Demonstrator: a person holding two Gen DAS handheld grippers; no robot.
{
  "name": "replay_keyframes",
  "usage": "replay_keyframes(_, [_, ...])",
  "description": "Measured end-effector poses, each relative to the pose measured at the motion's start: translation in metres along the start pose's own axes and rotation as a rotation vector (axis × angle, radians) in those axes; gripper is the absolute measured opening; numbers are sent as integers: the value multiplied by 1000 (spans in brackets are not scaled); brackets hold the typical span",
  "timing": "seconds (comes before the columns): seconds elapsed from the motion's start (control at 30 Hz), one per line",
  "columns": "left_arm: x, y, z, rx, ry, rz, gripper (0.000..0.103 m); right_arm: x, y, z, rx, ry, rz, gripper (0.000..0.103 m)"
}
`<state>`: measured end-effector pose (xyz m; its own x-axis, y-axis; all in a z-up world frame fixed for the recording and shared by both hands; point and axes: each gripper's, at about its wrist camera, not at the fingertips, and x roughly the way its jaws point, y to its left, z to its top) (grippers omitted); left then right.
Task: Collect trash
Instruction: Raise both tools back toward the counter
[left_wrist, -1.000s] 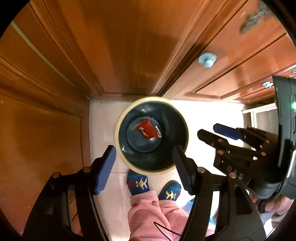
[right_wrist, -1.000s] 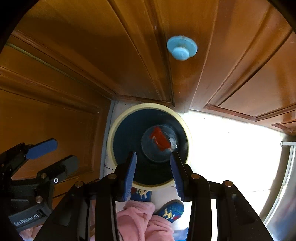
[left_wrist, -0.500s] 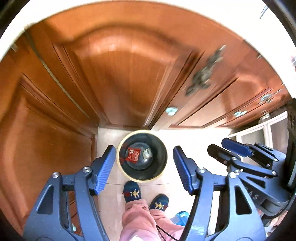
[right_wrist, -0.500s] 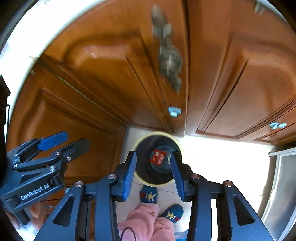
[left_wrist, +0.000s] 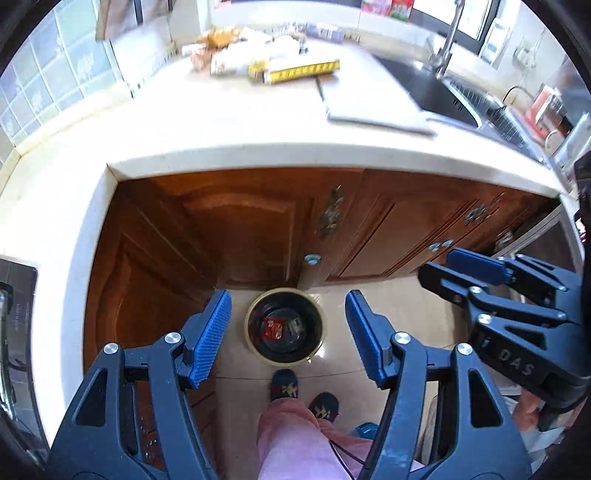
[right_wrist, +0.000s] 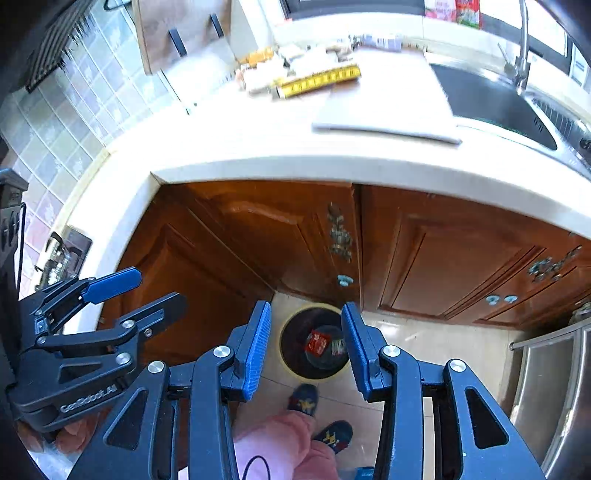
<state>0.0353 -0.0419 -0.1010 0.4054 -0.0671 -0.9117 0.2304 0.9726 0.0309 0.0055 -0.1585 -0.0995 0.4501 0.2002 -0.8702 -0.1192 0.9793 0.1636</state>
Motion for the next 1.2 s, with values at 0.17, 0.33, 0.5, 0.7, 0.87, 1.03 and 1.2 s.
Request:
replay_keyframes(0.17, [-47, -15, 12, 11, -54, 16, 61, -41, 5, 16, -17, -56, -5, 40])
replay_keyframes(0.33, [-80, -18, 34, 4, -104, 13, 61, -74, 11, 35, -25, -116, 3, 40])
replay_keyframes(0.5, [-101, -18, 54, -4, -136, 22, 61, -101, 16, 55, -44, -162, 1, 40])
replay_keyframes(0.7, [-103, -11, 79, -3, -146, 54, 61, -127, 19, 87, -45, -206, 13, 43])
replay_keyframes(0.87, [-93, 3, 112, -12, -126, 51, 61, -125, 16, 124, -26, -228, 27, 46])
replay_keyframes(1.03, [-78, 25, 158, -45, -118, 27, 61, -110, 12, 176, 1, -229, 25, 46])
replay_keyframes(1.2, [-45, 51, 210, -80, -79, -2, 61, -83, 11, 231, 15, -228, 3, 46])
